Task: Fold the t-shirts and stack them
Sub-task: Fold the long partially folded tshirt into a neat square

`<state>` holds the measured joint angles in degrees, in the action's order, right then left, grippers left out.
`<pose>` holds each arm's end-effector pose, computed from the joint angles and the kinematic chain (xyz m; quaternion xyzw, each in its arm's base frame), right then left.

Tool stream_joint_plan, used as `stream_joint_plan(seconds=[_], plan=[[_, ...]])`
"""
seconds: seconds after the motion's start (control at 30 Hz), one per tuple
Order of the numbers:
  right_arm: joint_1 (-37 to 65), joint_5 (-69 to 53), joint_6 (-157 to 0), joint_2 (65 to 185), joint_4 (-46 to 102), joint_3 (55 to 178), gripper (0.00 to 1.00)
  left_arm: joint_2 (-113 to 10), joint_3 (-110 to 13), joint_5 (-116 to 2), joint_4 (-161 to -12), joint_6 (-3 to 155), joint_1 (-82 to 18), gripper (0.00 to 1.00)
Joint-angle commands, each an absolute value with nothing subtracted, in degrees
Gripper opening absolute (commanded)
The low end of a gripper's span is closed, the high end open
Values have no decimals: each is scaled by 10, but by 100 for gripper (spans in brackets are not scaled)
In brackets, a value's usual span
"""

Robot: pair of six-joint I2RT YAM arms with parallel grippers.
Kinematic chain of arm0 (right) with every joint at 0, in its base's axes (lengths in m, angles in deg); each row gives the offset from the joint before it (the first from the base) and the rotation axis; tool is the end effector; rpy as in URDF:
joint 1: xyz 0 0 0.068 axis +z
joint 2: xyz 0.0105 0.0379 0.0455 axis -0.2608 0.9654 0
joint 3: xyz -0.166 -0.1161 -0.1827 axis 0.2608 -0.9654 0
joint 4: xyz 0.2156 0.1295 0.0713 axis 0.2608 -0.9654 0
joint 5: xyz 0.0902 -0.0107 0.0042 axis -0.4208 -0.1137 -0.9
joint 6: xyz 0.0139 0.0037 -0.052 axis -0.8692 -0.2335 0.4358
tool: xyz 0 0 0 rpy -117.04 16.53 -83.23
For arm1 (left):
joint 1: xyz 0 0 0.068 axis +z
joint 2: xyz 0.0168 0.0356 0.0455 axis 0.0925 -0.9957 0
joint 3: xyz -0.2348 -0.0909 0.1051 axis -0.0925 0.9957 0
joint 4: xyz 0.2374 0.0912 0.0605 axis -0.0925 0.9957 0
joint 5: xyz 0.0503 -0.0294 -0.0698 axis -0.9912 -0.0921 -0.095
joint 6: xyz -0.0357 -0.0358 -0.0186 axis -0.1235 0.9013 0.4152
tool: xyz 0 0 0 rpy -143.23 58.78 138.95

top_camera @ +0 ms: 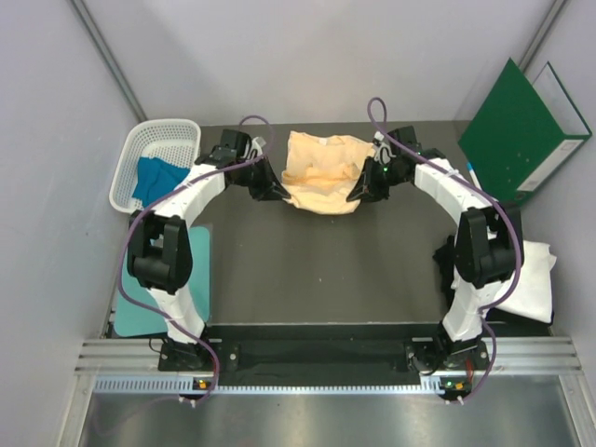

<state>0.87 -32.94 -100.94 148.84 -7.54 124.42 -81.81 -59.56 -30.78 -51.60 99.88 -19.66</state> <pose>0.3731 0.1270 0.2454 0.0297 0.9244 0.3534 0.1405 0.3806 -0.1182 0.2467 -0.0824 0.9118 -0.3778 0.1384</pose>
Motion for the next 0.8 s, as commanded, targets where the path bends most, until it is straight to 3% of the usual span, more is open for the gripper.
stream_joint_plan(seconds=[0.0,0.5,0.77], plan=[[9,-341,-985,1477,-120,1276,10,-794,-635,-317,-489,976,-196,0],[9,-376,-983,1458,-147,1253,11,-786,-699,-333,-415,927,-197,0],[-8,-389,-969,1457,-152,1277,12,-776,-714,-373,-469,914,-197,0]])
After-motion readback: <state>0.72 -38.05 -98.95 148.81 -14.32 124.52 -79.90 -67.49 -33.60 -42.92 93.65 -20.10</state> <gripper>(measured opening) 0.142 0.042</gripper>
